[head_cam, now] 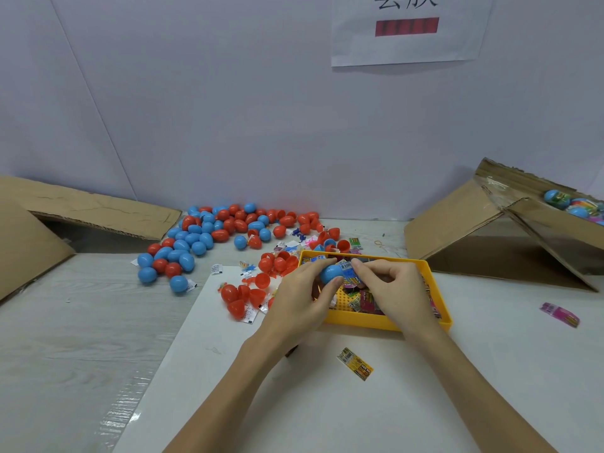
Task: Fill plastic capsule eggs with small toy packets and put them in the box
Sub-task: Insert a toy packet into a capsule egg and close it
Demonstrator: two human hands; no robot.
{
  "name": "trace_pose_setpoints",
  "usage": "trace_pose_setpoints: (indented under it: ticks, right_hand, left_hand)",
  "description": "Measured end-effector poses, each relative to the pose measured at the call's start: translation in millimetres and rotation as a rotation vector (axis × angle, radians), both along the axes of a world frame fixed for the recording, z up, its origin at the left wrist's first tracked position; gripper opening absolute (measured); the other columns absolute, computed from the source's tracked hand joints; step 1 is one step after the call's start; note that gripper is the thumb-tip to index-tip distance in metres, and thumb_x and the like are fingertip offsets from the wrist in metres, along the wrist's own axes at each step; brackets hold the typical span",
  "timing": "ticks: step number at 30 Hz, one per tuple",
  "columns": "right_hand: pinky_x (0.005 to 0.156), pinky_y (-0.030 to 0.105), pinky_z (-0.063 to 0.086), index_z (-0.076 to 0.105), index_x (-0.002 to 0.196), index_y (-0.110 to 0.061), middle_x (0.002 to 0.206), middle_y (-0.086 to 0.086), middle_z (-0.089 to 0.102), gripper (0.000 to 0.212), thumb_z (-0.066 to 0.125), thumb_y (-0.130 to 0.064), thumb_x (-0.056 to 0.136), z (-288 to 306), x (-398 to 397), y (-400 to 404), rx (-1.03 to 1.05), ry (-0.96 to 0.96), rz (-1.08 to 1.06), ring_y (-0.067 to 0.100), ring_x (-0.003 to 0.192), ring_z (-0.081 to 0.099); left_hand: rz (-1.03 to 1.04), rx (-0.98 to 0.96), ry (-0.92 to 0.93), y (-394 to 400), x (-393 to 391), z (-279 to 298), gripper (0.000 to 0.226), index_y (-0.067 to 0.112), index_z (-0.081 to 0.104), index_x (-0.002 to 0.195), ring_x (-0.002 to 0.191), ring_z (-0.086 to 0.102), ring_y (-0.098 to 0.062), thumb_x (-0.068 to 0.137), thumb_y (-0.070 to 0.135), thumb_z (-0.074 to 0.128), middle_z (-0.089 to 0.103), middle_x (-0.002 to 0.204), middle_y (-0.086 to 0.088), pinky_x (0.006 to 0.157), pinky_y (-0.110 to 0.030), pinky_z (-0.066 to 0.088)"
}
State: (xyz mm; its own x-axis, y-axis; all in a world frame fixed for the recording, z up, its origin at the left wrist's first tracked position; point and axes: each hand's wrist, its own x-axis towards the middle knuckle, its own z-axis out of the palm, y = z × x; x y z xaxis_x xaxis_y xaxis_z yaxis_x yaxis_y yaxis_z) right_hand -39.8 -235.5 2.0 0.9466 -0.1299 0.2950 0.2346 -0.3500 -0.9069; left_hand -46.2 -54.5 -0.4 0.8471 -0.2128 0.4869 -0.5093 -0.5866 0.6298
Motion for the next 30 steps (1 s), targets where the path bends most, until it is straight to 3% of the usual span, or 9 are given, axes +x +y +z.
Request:
trace_pose_setpoints:
  ticks: [4, 9, 15, 21, 26, 30]
  right_hand:
    - [0.072, 0.027, 0.061, 0.080, 0.092, -0.025, 0.076, -0.009, 0.075, 0.019, 0.067, -0.037, 0.098, -1.3, 2.5, -1.0, -0.035, -0.027, -0.034, 0.008, 0.080, 0.072]
    - [0.060, 0.025, 0.056, 0.073, 0.074, -0.026, 0.065, -0.012, 0.071, 0.034, 0.061, -0.047, 0.097, -2.3, 5.0, -2.6, -0.091, 0.025, -0.110, 0.003, 0.071, 0.070]
    - [0.067, 0.046, 0.063, 0.077, 0.072, -0.028, 0.063, -0.003, 0.072, 0.036, 0.062, -0.049, 0.097, 1.0, 0.9, -1.5, -0.055, 0.058, -0.128, 0.018, 0.066, 0.073]
    - [0.070, 0.044, 0.065, 0.079, 0.079, -0.030, 0.066, -0.008, 0.074, 0.032, 0.063, -0.051, 0.097, 1.3, -0.5, -1.2, -0.051, 0.093, -0.116, 0.010, 0.067, 0.074]
    - [0.070, 0.049, 0.065, 0.075, 0.070, -0.031, 0.065, -0.004, 0.074, 0.034, 0.063, -0.047, 0.097, 1.6, -0.9, -0.3, 0.002, 0.080, -0.158, 0.016, 0.067, 0.075]
    - [0.071, 0.048, 0.065, 0.075, 0.070, -0.030, 0.066, -0.007, 0.074, 0.033, 0.065, -0.046, 0.097, 1.2, 0.3, -1.5, 0.029, 0.076, -0.166, 0.012, 0.068, 0.074]
  left_hand:
    - [0.004, -0.005, -0.003, 0.3, 0.8, 0.3, 0.042, 0.018, 0.059, 0.139, 0.105, 0.057, -0.004, 0.101, 0.035, 0.061, 0.066, 0.125, 0.005, 0.088, -0.014, 0.047]
    - [-0.010, -0.040, 0.001, -1.6, -0.1, 3.0, 0.039, 0.020, 0.062, 0.137, 0.100, 0.058, -0.002, 0.101, 0.036, 0.060, 0.067, 0.120, 0.008, 0.082, -0.013, 0.047]
    - [-0.063, -0.034, 0.020, -4.4, -4.1, 2.4, 0.038, 0.018, 0.065, 0.135, 0.086, 0.058, -0.001, 0.101, 0.035, 0.061, 0.064, 0.106, 0.013, 0.075, -0.013, 0.044]
    - [-0.060, -0.013, 0.033, -4.4, -3.5, 1.9, 0.039, 0.017, 0.065, 0.135, 0.084, 0.058, -0.002, 0.101, 0.035, 0.061, 0.065, 0.107, 0.013, 0.072, -0.013, 0.044]
    - [-0.068, -0.004, 0.036, -3.8, -4.2, 2.7, 0.039, 0.018, 0.064, 0.136, 0.084, 0.056, 0.002, 0.101, 0.035, 0.061, 0.063, 0.107, 0.017, 0.072, -0.011, 0.042]
    - [-0.075, 0.004, 0.037, -4.9, -4.9, 2.9, 0.039, 0.018, 0.064, 0.136, 0.083, 0.055, 0.006, 0.101, 0.035, 0.061, 0.061, 0.107, 0.017, 0.071, -0.010, 0.041]
